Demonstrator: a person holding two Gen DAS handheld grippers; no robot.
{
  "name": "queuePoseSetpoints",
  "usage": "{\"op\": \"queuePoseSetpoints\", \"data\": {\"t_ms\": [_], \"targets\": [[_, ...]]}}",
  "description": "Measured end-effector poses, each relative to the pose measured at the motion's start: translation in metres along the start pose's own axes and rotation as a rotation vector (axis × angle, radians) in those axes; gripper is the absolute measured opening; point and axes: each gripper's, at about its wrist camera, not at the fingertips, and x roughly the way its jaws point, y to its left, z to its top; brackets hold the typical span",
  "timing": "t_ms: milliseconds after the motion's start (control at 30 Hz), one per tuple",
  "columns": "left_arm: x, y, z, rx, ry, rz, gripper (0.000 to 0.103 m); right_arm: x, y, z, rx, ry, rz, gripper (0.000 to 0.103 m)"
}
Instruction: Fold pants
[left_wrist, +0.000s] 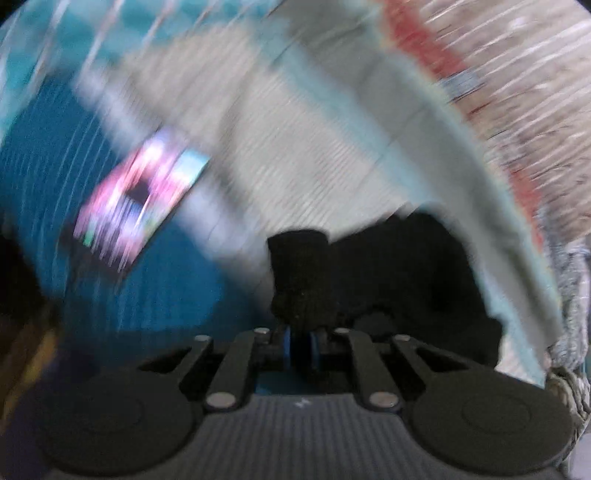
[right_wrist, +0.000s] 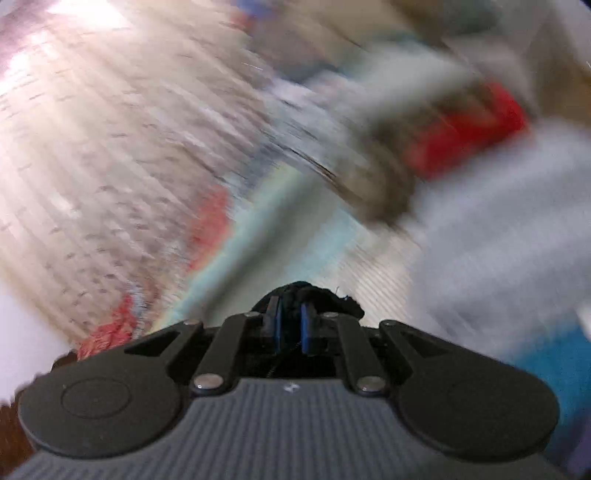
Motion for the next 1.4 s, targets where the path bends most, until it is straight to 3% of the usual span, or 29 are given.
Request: {"op": "queuePoseSetpoints", "data": {"t_ms": [100, 167, 233, 300, 333, 433, 533, 667, 767, 867, 967, 1033, 1067, 1100, 1167, 1233, 1267, 1333, 1400], "targets": [[0.021, 0.028, -0.03, -0.038, 0.086, 0.053, 0.008, 0.001, -0.051, -0.023, 0.079, 0.036, -0.139, 0.013], [0.023, 0.031, -0.044, -0.008, 0.077, 0.068, 0.009, 0.004, -0.059, -0.028, 0.073, 0.039, -0.21, 0.013], [0.016, 0.023, -0.045, 0.053, 0.067, 0.098, 0.015, 0.001, -0.06, -0.029, 0.086, 0.037, -0.221, 0.017], [0.006, 0.014, -0.038, 0.103, 0.056, 0.123, 0.029, -0.003, -0.049, -0.026, 0.065, -0.019, -0.299, 0.03], [-0.004, 0.013, -0.038, 0.124, 0.033, 0.128, 0.032, -0.01, -0.046, -0.024, 0.032, -0.055, -0.343, 0.041], [-0.035, 0.016, -0.034, 0.154, -0.046, 0.102, 0.044, -0.023, -0.023, -0.02, -0.071, -0.156, -0.438, 0.042], [-0.053, 0.006, -0.02, 0.157, -0.151, 0.108, 0.039, -0.026, 0.005, -0.024, -0.183, -0.186, -0.383, 0.042], [-0.051, -0.037, 0.009, 0.291, -0.256, 0.099, 0.042, 0.002, 0.056, -0.035, -0.275, -0.115, -0.244, 0.042], [-0.027, -0.088, 0.027, 0.477, -0.321, 0.106, 0.049, 0.044, 0.095, -0.053, -0.368, -0.026, -0.143, 0.042], [0.023, -0.135, 0.038, 0.644, -0.286, 0.052, 0.061, 0.093, 0.143, -0.084, -0.508, 0.115, -0.047, 0.042], [0.083, -0.165, 0.044, 0.748, -0.23, 0.051, 0.064, 0.146, 0.205, -0.129, -0.696, 0.254, 0.032, 0.042], [0.118, -0.173, 0.052, 0.785, -0.19, 0.033, 0.082, 0.182, 0.253, -0.163, -0.829, 0.338, 0.094, 0.042], [0.129, -0.177, 0.053, 0.793, -0.172, 0.018, 0.097, 0.197, 0.276, -0.179, -0.889, 0.371, 0.124, 0.042], [0.142, -0.177, 0.057, 0.79, -0.158, -0.002, 0.099, 0.215, 0.305, -0.2, -0.962, 0.407, 0.162, 0.042], [0.161, -0.175, 0.058, 0.76, -0.131, -0.038, 0.096, 0.244, 0.352, -0.236, -1.07, 0.463, 0.229, 0.042], [0.171, -0.167, 0.057, 0.707, -0.086, -0.075, 0.08, 0.279, 0.402, -0.279, -1.166, 0.533, 0.297, 0.043], [0.176, -0.165, 0.054, 0.684, -0.072, -0.084, 0.067, 0.294, 0.422, -0.3, -1.205, 0.568, 0.317, 0.043], [0.179, -0.159, 0.049, 0.671, -0.103, -0.056, 0.052, 0.33, 0.459, -0.35, -1.297, 0.664, 0.334, 0.043], [0.178, -0.153, 0.048, 0.642, -0.128, -0.067, 0.036, 0.355, 0.481, -0.395, -1.404, 0.707, 0.318, 0.043]]}}
